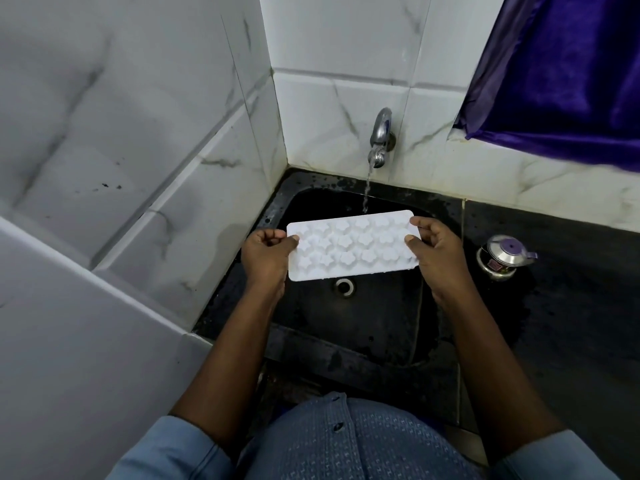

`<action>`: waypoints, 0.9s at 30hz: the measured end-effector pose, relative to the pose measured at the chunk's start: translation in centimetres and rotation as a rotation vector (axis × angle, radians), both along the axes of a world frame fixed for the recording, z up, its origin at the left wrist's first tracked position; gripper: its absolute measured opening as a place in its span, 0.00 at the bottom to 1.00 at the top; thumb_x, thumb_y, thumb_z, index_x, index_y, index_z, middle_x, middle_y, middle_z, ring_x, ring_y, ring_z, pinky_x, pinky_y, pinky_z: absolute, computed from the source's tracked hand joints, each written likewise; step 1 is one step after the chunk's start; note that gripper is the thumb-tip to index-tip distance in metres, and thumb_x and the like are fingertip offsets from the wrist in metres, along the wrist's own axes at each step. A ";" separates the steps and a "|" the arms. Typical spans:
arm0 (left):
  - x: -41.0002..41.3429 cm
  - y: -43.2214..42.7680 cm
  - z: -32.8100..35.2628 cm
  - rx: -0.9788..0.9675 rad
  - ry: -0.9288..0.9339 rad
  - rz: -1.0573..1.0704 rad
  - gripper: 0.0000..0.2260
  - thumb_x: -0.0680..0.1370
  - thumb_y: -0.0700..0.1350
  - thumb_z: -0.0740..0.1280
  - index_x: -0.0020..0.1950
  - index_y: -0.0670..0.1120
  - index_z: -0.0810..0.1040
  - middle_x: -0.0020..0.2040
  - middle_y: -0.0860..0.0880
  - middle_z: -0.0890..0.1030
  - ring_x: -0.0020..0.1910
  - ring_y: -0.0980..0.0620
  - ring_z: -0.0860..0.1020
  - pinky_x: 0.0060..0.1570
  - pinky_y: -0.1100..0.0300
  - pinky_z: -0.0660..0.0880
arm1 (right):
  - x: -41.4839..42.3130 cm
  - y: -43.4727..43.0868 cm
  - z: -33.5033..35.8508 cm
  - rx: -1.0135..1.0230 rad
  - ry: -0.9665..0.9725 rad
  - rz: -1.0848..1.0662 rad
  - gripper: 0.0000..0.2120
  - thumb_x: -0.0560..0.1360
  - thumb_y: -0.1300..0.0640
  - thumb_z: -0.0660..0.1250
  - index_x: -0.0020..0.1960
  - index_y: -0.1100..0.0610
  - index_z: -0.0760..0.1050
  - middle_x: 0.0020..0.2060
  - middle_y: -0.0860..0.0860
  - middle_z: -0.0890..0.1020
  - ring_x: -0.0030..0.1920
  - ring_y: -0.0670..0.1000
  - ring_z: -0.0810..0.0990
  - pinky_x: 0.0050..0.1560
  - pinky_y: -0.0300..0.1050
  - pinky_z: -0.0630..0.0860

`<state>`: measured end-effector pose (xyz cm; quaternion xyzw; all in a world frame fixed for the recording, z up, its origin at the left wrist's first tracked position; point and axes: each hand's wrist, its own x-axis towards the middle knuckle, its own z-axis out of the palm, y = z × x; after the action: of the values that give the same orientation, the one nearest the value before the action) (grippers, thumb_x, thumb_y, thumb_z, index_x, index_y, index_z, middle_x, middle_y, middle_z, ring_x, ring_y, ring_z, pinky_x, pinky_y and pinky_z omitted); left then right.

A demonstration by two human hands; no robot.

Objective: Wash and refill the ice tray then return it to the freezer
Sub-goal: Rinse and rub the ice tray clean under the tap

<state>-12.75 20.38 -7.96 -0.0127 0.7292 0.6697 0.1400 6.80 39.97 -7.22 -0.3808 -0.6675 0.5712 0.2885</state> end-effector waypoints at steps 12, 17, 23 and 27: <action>0.0 0.8 0.6 0.055 0.083 -0.032 0.12 0.76 0.29 0.72 0.47 0.46 0.80 0.45 0.45 0.83 0.41 0.53 0.80 0.46 0.60 0.80 | -0.2 1.1 -0.3 0.032 -0.003 -0.021 0.17 0.80 0.60 0.71 0.65 0.45 0.77 0.56 0.47 0.84 0.54 0.48 0.84 0.55 0.48 0.82; 0.1 1.4 -2.3 -0.085 -0.076 -0.091 0.10 0.77 0.29 0.69 0.50 0.42 0.81 0.44 0.47 0.82 0.46 0.47 0.80 0.42 0.59 0.78 | -0.1 1.4 -3.6 -0.011 -0.242 0.038 0.18 0.78 0.52 0.71 0.67 0.48 0.76 0.63 0.51 0.82 0.58 0.53 0.83 0.59 0.57 0.82; -1.8 2.9 -3.8 -0.030 -0.288 -0.158 0.07 0.79 0.35 0.67 0.53 0.45 0.81 0.55 0.41 0.86 0.51 0.41 0.85 0.46 0.47 0.83 | -2.3 3.3 -3.6 0.085 -0.287 -0.014 0.19 0.78 0.58 0.70 0.68 0.53 0.75 0.58 0.50 0.83 0.54 0.52 0.83 0.55 0.53 0.82; -2.9 5.8 -2.6 -0.011 -0.287 -0.242 0.12 0.76 0.36 0.66 0.57 0.46 0.81 0.59 0.41 0.85 0.55 0.40 0.85 0.47 0.48 0.81 | -4.2 5.8 -3.3 0.072 -0.259 -0.073 0.20 0.76 0.63 0.69 0.67 0.52 0.74 0.55 0.52 0.83 0.53 0.53 0.84 0.53 0.53 0.83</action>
<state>-15.64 26.16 -10.60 -0.0209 0.7016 0.6353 0.3221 2.61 45.78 -10.50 -0.4649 -0.7050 0.4818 0.2340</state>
